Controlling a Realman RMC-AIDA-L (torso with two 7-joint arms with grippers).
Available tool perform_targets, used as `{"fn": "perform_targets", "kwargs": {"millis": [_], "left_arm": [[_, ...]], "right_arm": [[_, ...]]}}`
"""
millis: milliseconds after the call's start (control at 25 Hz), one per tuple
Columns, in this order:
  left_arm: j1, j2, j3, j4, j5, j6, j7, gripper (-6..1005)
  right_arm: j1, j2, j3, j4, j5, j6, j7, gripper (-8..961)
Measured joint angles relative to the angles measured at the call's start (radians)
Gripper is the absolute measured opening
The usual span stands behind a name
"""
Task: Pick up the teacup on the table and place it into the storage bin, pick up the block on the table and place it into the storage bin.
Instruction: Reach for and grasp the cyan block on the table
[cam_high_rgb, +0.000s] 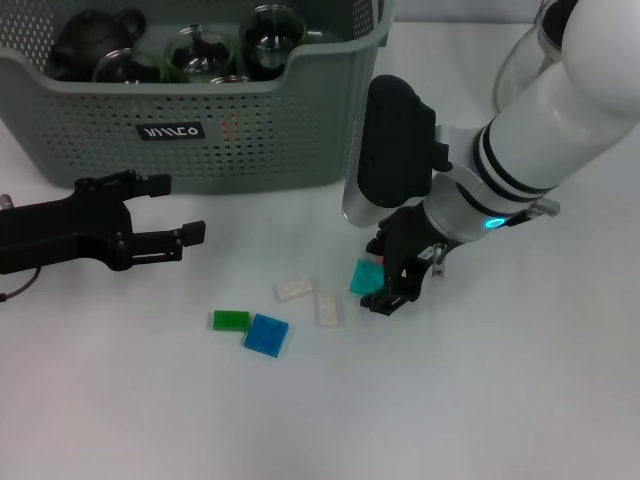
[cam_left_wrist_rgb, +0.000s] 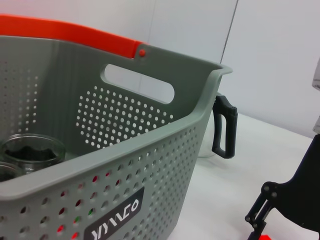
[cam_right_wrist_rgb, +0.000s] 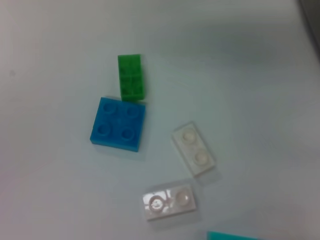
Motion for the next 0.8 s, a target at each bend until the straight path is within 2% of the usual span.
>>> {"fn": "perform_targets", "kwargs": {"millis": [440, 800], "left_arm": [[-0.003, 0.002, 0.0, 0.0, 0.0, -0.004, 0.003, 881], [-0.003, 0.002, 0.0, -0.002, 0.0, 0.0, 0.001, 881]], "right_arm": [[0.002, 0.006, -0.004, 0.0, 0.0, 0.009, 0.0, 718], [0.003, 0.008, -0.007, 0.008, 0.001, 0.02, 0.0, 655]]}}
